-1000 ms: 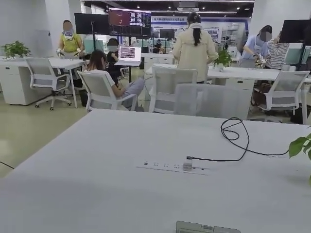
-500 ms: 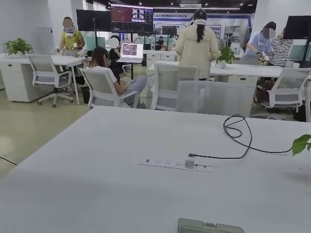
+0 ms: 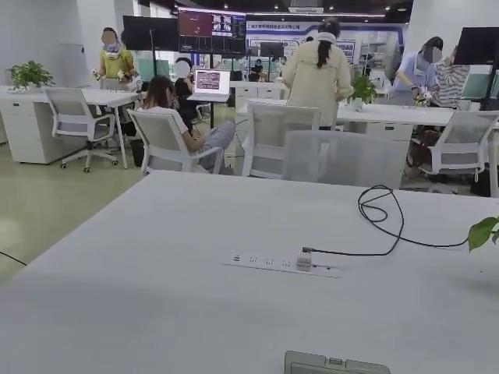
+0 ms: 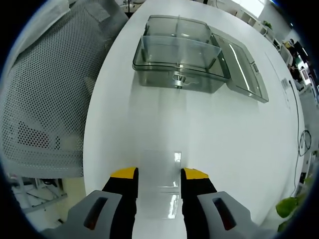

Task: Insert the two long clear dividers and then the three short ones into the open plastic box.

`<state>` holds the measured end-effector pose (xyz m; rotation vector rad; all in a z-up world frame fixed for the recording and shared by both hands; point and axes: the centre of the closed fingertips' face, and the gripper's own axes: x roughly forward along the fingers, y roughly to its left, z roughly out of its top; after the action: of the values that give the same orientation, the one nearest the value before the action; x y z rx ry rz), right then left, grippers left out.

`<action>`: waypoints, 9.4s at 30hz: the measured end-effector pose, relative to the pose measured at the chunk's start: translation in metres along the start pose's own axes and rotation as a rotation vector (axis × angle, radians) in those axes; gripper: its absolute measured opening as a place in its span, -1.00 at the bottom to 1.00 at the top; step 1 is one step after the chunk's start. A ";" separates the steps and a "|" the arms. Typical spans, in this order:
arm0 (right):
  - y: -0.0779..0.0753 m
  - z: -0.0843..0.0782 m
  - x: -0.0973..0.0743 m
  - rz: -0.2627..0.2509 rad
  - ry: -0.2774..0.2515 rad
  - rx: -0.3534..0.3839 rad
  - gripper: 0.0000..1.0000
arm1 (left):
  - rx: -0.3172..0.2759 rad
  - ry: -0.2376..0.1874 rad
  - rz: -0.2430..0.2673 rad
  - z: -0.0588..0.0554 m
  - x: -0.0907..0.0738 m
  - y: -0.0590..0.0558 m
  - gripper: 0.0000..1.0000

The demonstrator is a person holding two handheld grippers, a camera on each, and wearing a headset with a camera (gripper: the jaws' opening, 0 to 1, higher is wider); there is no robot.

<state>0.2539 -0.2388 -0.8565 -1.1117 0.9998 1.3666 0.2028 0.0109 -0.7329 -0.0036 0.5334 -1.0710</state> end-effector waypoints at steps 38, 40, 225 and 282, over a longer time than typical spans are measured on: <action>-0.004 0.031 -0.053 -0.137 -0.096 0.043 -0.34 | -0.015 -0.007 0.003 0.003 -0.003 -0.001 0.81; -0.004 0.035 -0.060 -0.154 -0.105 0.043 -0.34 | -0.024 -0.019 0.000 0.006 -0.002 -0.002 0.81; 0.073 0.214 -0.183 0.093 -0.507 0.021 -0.94 | 0.215 -0.134 -0.343 0.077 0.030 -0.101 -0.88; -0.035 0.198 -0.082 -0.009 -0.482 0.139 -0.94 | 0.142 -0.030 -0.036 0.012 0.007 -0.015 0.82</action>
<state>0.2718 -0.0607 -0.7330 -0.6365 0.7195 1.4426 0.1981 -0.0054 -0.7212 0.0957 0.4307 -1.1407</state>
